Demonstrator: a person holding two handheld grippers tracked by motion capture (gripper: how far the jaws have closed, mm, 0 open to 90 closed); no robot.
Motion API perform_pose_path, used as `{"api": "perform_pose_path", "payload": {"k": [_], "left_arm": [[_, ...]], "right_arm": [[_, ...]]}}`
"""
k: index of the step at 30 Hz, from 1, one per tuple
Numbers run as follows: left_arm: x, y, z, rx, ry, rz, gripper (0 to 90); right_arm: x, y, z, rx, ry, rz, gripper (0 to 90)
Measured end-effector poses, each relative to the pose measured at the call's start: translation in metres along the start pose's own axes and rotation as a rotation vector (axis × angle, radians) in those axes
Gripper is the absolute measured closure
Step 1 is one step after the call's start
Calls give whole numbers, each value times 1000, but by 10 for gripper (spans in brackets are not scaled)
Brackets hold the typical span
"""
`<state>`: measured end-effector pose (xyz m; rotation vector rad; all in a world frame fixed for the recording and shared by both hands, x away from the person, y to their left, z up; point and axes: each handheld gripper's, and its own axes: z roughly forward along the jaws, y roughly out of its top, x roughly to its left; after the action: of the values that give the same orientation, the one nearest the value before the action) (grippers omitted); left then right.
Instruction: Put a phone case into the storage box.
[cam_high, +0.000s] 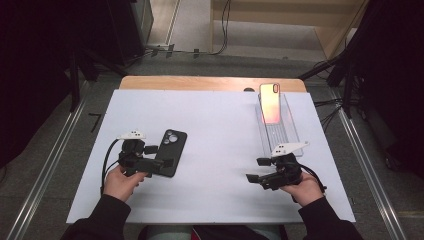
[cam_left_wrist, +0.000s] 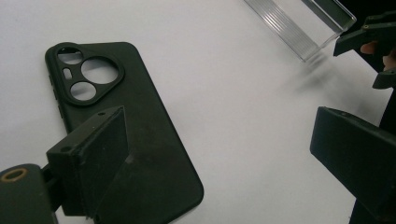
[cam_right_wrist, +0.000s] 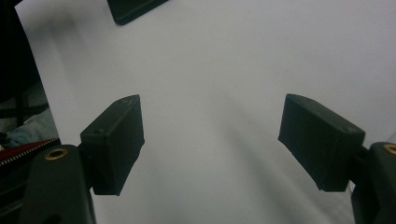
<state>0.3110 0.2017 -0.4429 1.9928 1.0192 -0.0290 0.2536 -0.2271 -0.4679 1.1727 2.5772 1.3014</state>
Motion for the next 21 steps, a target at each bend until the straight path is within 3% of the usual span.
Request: {"api": "perform_pose_path", "payload": {"k": [5, 13, 21], "left_arm": [[3, 1, 6, 19, 0, -29, 54], [10, 7, 17, 16, 22, -34, 55], [13, 14, 27, 14, 91, -26, 55]], "right_arm": [[2, -4, -3, -3, -4, -14, 202], [-2, -11, -10, -2, 0, 3, 201], [-4, -15, -13, 3, -16, 9, 201]]}}
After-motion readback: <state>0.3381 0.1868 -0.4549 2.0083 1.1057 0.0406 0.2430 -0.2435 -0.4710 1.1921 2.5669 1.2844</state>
